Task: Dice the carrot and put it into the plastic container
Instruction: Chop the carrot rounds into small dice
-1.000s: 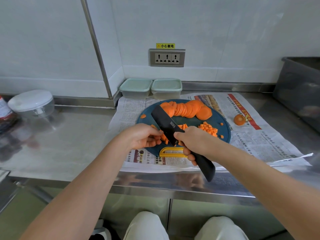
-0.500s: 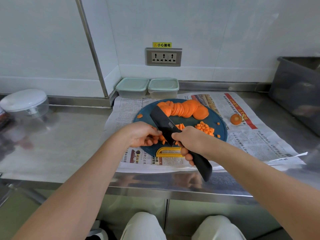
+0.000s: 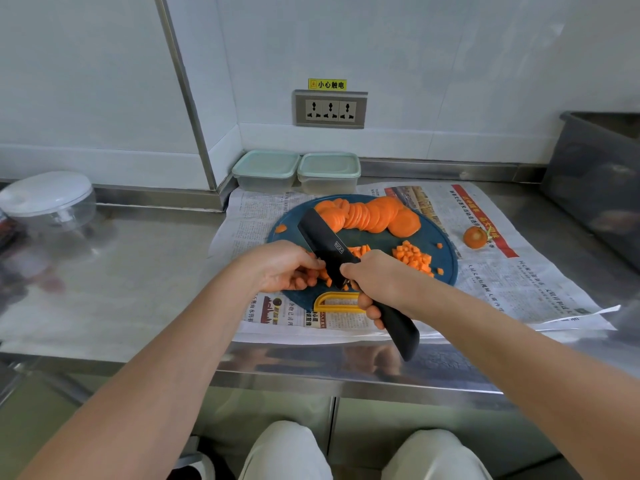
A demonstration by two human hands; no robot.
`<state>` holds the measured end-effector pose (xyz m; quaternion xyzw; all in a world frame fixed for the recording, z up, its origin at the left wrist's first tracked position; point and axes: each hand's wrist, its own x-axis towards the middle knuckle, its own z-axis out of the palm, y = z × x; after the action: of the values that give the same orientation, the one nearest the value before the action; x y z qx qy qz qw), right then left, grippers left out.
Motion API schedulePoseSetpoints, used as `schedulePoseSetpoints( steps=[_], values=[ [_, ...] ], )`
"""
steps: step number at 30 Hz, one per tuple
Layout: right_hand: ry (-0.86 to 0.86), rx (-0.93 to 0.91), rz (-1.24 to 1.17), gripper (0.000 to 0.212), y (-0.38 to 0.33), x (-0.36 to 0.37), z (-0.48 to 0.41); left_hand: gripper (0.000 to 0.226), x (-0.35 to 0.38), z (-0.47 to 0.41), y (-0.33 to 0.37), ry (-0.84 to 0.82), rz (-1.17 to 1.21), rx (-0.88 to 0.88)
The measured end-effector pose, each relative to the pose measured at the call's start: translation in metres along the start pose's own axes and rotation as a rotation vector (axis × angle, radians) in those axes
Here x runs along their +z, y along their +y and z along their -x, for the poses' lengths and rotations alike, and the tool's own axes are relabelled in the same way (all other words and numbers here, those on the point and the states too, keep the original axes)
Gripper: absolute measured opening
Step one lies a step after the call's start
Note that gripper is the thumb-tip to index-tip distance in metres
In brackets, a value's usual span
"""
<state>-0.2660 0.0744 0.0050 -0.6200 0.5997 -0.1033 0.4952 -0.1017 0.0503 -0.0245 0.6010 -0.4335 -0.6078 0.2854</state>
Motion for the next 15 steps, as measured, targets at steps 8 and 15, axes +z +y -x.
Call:
schedulePoseSetpoints(
  steps=[8,15],
  values=[
    [0.011,0.092,0.040,0.035,-0.005,0.020,-0.008,0.015,0.001,-0.002,-0.005,0.016,-0.009,0.021],
    [-0.009,0.015,0.030,0.039,0.003,0.011,-0.005,0.010,0.005,-0.001,-0.006,0.081,-0.030,0.025]
  ],
)
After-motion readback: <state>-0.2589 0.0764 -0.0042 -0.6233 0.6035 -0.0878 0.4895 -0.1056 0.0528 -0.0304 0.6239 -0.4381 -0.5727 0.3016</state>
